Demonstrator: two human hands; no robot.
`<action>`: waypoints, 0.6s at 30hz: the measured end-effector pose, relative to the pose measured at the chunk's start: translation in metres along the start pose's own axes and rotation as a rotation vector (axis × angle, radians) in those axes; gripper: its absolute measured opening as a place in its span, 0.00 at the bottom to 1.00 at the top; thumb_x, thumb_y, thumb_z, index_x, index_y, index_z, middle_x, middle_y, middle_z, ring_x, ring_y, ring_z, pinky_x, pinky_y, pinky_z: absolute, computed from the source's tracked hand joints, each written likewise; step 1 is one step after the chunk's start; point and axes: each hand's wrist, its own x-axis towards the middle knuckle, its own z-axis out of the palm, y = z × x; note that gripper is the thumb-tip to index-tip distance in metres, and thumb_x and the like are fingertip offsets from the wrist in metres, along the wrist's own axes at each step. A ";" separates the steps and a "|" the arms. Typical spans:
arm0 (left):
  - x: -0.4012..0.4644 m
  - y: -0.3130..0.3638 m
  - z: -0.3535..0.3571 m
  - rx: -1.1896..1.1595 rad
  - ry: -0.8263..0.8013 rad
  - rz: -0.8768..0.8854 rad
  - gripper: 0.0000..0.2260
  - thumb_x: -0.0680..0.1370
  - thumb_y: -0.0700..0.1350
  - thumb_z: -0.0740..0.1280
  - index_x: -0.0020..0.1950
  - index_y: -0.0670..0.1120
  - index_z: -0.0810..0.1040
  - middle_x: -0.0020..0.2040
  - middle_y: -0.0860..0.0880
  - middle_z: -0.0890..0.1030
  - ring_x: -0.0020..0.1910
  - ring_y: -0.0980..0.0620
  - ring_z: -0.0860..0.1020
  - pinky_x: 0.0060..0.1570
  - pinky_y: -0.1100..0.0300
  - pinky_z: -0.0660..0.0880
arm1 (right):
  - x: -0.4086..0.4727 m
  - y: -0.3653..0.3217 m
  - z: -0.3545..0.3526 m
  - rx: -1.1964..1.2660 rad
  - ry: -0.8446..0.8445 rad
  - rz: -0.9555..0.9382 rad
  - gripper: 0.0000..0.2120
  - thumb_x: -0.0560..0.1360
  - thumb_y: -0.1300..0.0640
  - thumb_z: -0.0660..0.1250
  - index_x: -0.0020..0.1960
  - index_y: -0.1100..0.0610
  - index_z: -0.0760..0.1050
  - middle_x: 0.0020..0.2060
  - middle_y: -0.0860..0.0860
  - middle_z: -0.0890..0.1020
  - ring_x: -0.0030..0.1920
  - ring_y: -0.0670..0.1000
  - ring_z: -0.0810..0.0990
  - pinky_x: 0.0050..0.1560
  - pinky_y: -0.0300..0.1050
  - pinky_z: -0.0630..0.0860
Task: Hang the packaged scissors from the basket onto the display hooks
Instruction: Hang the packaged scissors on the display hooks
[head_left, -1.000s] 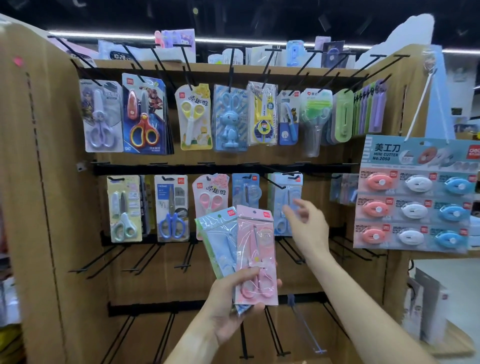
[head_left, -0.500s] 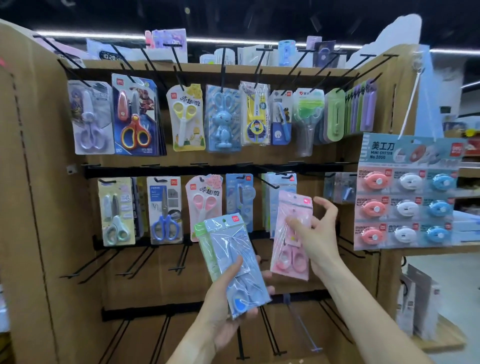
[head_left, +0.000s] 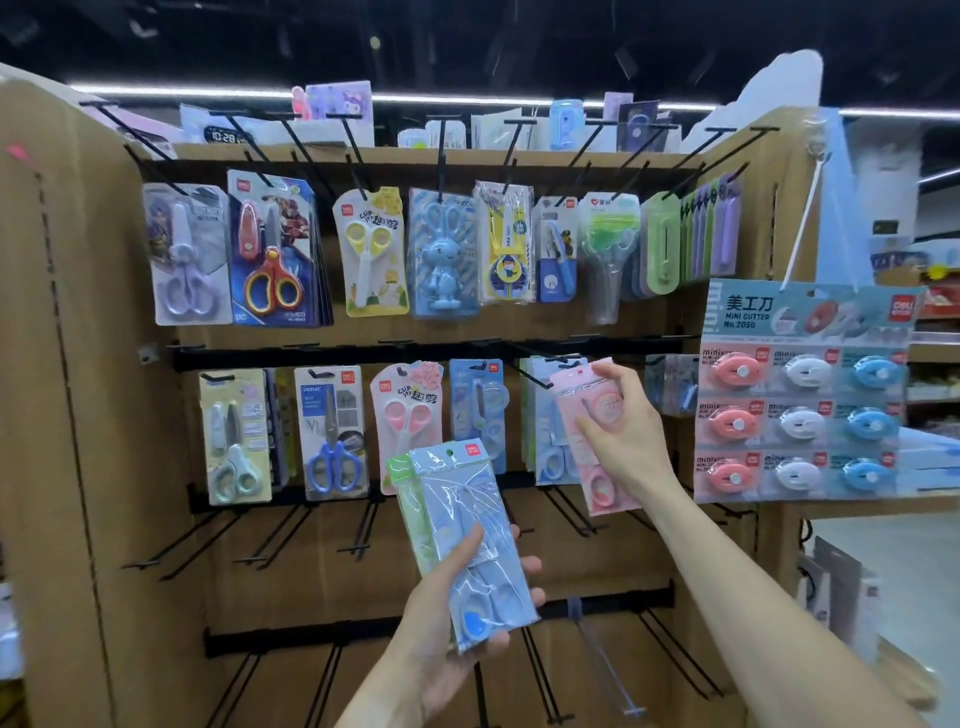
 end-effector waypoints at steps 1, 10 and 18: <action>0.000 0.001 0.000 0.000 0.000 0.002 0.21 0.80 0.58 0.69 0.66 0.46 0.84 0.60 0.38 0.86 0.57 0.35 0.85 0.25 0.58 0.80 | 0.001 0.001 0.000 0.011 -0.008 0.016 0.26 0.77 0.63 0.73 0.71 0.49 0.71 0.69 0.43 0.77 0.69 0.44 0.73 0.71 0.44 0.69; 0.000 0.004 0.001 0.034 -0.008 0.008 0.21 0.81 0.58 0.67 0.66 0.45 0.84 0.60 0.38 0.86 0.59 0.33 0.84 0.32 0.56 0.82 | 0.021 0.005 0.011 0.041 0.009 0.100 0.31 0.76 0.64 0.74 0.74 0.48 0.70 0.67 0.40 0.75 0.67 0.39 0.70 0.68 0.33 0.67; -0.005 0.007 -0.002 0.060 0.005 0.006 0.22 0.80 0.59 0.67 0.66 0.47 0.84 0.60 0.40 0.86 0.58 0.36 0.85 0.28 0.59 0.79 | 0.023 0.005 0.009 0.029 0.038 0.116 0.31 0.77 0.63 0.74 0.76 0.52 0.69 0.71 0.45 0.75 0.67 0.40 0.69 0.66 0.36 0.65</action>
